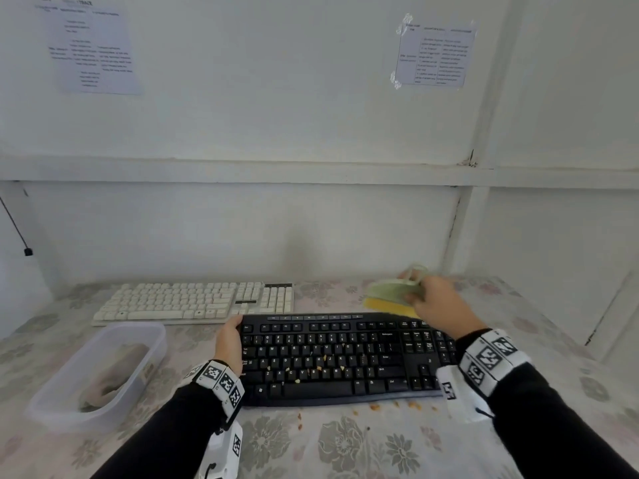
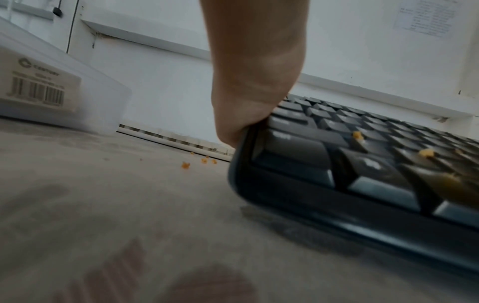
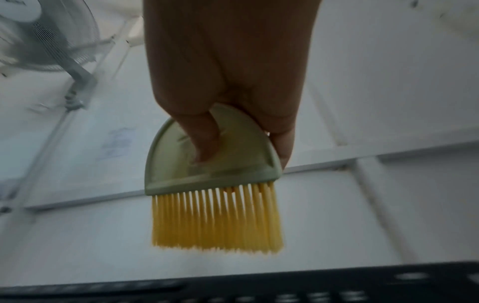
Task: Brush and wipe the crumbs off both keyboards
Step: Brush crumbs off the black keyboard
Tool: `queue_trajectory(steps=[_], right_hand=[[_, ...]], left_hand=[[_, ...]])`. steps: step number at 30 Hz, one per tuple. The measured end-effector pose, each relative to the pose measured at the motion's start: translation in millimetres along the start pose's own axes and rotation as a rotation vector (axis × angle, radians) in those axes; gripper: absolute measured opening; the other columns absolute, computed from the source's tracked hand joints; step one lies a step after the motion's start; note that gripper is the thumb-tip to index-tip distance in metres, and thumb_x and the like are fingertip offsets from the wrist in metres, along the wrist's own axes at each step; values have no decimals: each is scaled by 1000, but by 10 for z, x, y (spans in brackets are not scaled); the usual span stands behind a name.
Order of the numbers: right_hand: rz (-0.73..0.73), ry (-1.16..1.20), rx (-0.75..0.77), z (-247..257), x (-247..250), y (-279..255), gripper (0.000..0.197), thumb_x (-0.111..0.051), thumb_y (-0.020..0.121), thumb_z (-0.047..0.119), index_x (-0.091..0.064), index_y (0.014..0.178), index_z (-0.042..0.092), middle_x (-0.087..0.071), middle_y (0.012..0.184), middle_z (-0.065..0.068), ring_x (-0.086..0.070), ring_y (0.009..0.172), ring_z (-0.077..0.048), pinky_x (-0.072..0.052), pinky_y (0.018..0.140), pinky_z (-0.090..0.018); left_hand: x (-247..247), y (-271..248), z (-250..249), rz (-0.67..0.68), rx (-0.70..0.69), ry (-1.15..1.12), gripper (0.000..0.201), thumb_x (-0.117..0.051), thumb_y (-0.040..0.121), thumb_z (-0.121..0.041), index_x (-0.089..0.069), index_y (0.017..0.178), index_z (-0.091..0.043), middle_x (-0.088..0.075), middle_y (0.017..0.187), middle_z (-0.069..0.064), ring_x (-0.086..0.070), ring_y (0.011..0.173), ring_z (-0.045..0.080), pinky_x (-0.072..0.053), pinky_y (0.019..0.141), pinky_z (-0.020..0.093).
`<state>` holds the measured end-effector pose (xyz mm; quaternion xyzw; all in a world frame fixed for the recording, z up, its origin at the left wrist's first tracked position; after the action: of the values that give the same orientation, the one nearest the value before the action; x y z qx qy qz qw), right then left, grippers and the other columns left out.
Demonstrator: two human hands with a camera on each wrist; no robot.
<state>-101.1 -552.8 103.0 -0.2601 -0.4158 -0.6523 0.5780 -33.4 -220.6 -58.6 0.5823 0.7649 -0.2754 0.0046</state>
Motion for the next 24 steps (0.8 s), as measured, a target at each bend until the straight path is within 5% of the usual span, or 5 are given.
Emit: queue_trajectory(steps=[4,8,12,21,24], right_hand=[[181,98,104,441,-545,118,25,-53,91,10,-58,115,14,-61,106,-4,-59,88,-15,-48,76,-22],[228,101,87,493,-713,91,26,-52,92,9,-59,116,12,-60,111,-6,-57,97,-17,-43,87,-24],[175,59,17,157,-464,42,22,-54,90,6,-61,100,24,-54,98,-1,-53,92,-16,-37,80,-21],[-35,10,-260,-961,310,-231,27,-57,86,-2,-55,95,23,-57,98,-10,-53,85,-22,-38,68,-25],[-107,-76,-333,-1170,525,-300,26,-56,84,-6,-61,103,11,-60,99,-20,-52,83,-26,-37,72,-28]], left_hand=[[-32,-1,-5,-3,-1,10,40,-37,95,-34,-65,106,-7,-67,96,16,-63,87,32,-51,81,41],[-26,-27,-28,-50,-1,7,40,-41,93,-36,-64,108,-7,-67,94,15,-63,90,33,-49,91,47],[-38,-36,-24,-61,2,7,36,-42,93,-35,-67,93,-9,-67,88,14,-63,80,31,-50,82,42],[-25,55,13,-50,6,-4,36,-40,95,-35,-65,94,-9,-66,89,14,-62,80,30,-49,78,38],[-42,53,29,-26,11,-6,37,-39,96,-35,-64,86,-10,-64,84,13,-60,76,29,-48,73,36]])
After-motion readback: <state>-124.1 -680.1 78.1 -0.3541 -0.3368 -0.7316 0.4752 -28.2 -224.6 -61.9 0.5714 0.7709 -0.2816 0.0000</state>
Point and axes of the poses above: each hand's wrist, its own y-axis towards the middle knuckle, its own x-axis out of the back of the hand, z = x × y, the point moved 4 cm from there along y, towards the middle knuckle
